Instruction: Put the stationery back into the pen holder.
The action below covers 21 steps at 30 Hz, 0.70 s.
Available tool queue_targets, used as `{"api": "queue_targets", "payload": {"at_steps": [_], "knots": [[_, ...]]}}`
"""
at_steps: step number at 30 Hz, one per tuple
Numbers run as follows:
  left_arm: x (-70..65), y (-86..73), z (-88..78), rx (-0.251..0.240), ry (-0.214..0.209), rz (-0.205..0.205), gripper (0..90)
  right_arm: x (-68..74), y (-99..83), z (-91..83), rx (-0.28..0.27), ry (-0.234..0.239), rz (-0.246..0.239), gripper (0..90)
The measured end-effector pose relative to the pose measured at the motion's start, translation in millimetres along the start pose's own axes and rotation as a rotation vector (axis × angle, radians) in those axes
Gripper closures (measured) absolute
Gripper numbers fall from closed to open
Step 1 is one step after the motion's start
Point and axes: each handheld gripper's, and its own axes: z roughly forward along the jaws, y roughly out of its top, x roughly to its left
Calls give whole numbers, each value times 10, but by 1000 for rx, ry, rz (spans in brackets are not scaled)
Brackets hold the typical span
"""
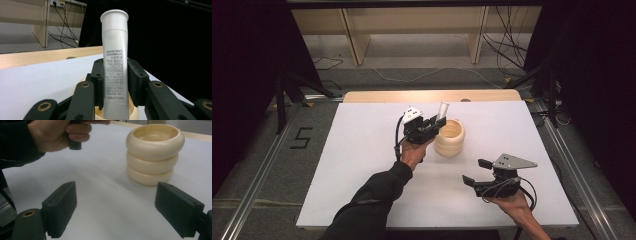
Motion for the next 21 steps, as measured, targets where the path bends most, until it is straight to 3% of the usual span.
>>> {"api": "queue_targets", "payload": {"at_steps": [8, 17, 21], "knots": [[-49, -55, 180, -9, 28, -10, 692, -12, -2, -12, -6, 4, -4, 189], [-153, -116, 289, 44, 70, 41, 692, -1, -9, -15, 0, 9, -7, 193], [-157, -128, 328, 57, 79, 37, 691, 2, -9, -13, 0, 10, -10, 194]]}}
